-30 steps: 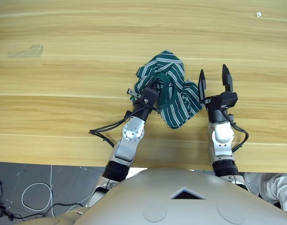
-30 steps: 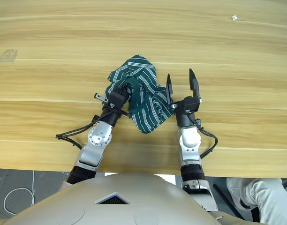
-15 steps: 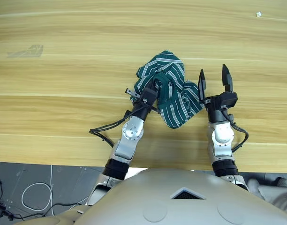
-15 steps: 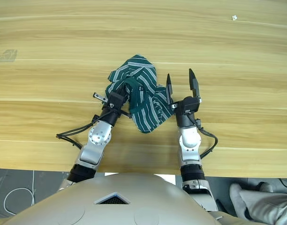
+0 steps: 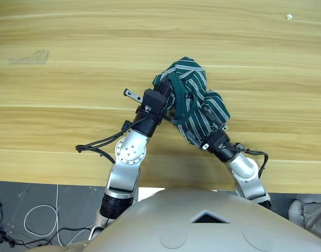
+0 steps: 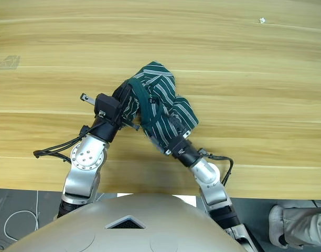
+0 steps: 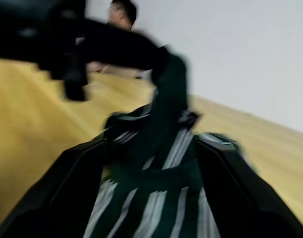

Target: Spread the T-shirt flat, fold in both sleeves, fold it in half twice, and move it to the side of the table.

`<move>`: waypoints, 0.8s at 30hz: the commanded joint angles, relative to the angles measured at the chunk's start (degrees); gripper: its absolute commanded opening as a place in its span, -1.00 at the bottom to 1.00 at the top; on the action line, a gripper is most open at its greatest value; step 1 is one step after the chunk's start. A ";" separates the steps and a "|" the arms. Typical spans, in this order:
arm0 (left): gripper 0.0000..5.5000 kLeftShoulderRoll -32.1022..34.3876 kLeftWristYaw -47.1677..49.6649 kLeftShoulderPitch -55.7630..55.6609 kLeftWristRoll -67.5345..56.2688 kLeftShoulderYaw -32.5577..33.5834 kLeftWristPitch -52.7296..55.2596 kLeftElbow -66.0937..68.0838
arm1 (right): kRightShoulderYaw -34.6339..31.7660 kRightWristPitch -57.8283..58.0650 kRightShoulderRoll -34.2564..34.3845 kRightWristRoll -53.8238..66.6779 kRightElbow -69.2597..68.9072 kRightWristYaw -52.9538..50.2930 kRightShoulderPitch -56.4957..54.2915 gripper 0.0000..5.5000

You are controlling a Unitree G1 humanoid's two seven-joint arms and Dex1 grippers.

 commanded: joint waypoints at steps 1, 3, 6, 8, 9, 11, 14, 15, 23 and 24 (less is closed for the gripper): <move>-0.99 -0.15 -0.05 -0.83 1.36 -2.42 1.29 -1.55 | 2.11 7.70 -2.42 0.29 -4.39 3.07 1.00 0.19; -0.99 -0.41 0.15 -1.29 1.47 -3.19 1.28 -2.00 | 2.27 9.46 -2.33 -0.33 -4.61 2.55 0.88 0.19; -0.99 -0.38 -0.81 -1.00 -0.46 -3.94 1.51 -4.47 | 1.33 9.29 -1.21 -2.29 -1.62 -0.69 0.28 0.19; -0.99 -0.12 -1.26 -0.45 -1.40 -3.93 1.86 -5.65 | 0.46 8.88 -0.42 -3.23 0.11 -3.16 0.04 0.19; -0.99 -0.01 -1.45 -0.19 -1.88 -3.77 2.05 -6.09 | 0.11 8.57 -0.07 -3.60 0.63 -4.24 0.03 0.19; -0.99 0.19 -1.77 0.45 -3.03 -3.77 2.27 -7.09 | -0.15 7.75 0.10 -4.45 1.09 -5.65 -0.09 0.19; -0.99 0.71 -2.29 1.21 -4.31 -3.75 2.48 -8.69 | -0.08 6.79 0.10 -5.69 1.48 -6.94 -0.34 0.19; -0.99 1.01 -2.44 1.36 -4.67 -3.48 2.55 -9.12 | -0.06 6.63 0.15 -5.95 1.67 -7.29 -0.37 0.19; -1.00 2.13 -2.76 2.26 -6.68 -3.01 2.40 -10.20 | 0.12 5.15 0.25 -6.74 2.80 -8.59 -0.86 -0.15; -1.00 2.21 -2.69 2.29 -6.70 -3.07 2.33 -10.16 | 0.08 5.04 0.25 -6.74 2.87 -8.66 -0.91 -0.23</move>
